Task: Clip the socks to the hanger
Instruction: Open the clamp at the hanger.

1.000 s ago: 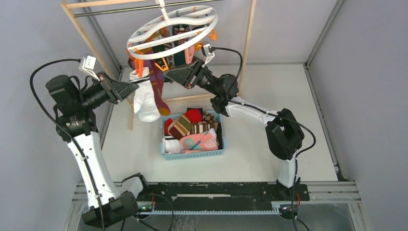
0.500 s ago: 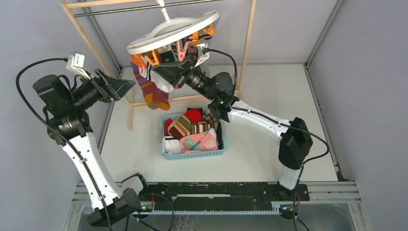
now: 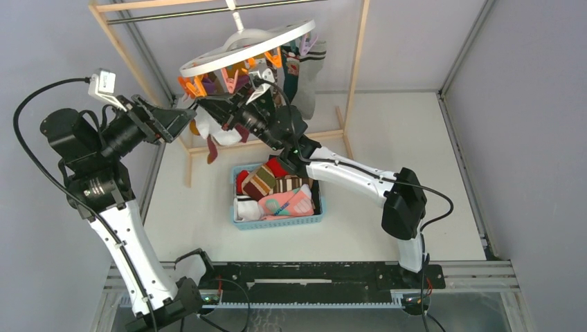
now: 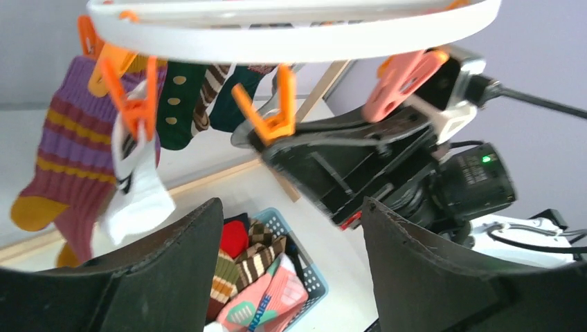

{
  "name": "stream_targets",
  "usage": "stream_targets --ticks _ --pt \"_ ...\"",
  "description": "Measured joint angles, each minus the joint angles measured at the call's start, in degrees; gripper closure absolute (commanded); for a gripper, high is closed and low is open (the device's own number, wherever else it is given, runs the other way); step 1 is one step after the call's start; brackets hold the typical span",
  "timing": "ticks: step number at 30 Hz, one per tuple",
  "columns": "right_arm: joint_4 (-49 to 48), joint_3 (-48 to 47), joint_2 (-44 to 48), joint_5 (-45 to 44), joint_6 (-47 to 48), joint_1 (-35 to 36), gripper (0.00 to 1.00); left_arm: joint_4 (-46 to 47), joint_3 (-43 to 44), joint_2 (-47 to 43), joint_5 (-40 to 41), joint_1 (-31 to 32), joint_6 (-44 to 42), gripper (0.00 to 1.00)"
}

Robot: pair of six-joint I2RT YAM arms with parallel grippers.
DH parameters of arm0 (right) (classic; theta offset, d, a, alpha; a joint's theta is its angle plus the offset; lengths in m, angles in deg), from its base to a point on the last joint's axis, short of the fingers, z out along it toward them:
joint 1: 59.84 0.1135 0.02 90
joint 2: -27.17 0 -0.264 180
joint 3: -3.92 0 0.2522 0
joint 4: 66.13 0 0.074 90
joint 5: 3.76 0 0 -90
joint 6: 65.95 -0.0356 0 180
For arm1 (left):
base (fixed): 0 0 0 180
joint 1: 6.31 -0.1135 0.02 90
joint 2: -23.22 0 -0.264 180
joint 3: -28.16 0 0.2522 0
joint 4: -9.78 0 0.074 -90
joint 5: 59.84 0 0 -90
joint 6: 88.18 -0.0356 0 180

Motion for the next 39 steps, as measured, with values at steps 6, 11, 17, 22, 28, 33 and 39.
stream_targets --ticks 6,11,17,22,28,33,39 --pt "1.1 -0.2 -0.5 -1.0 2.5 0.0 1.00 6.7 2.4 2.5 4.0 4.1 6.3 0.27" --pt "1.2 -0.3 -0.5 -1.3 3.6 0.0 1.00 11.5 2.5 5.4 7.0 6.1 11.0 0.30" --pt "1.7 -1.4 -1.1 -1.6 4.9 0.4 1.00 13.0 2.6 9.2 9.0 8.5 14.0 0.34" --pt "2.4 -2.2 -1.4 -1.7 6.2 0.6 1.00 13.4 2.6 9.7 9.4 9.9 15.5 0.36" --pt "3.3 -3.4 -1.8 -1.7 7.2 0.7 1.00 14.3 2.8 9.7 9.5 10.9 15.9 0.39" --pt "3.6 -3.9 -2.1 -1.8 7.7 0.8 1.00 14.4 4.1 10.4 9.5 11.7 15.9 0.44" --pt "3.8 -4.3 -2.1 -2.1 8.3 0.8 1.00 14.3 5.0 11.8 10.0 12.2 15.8 0.50"
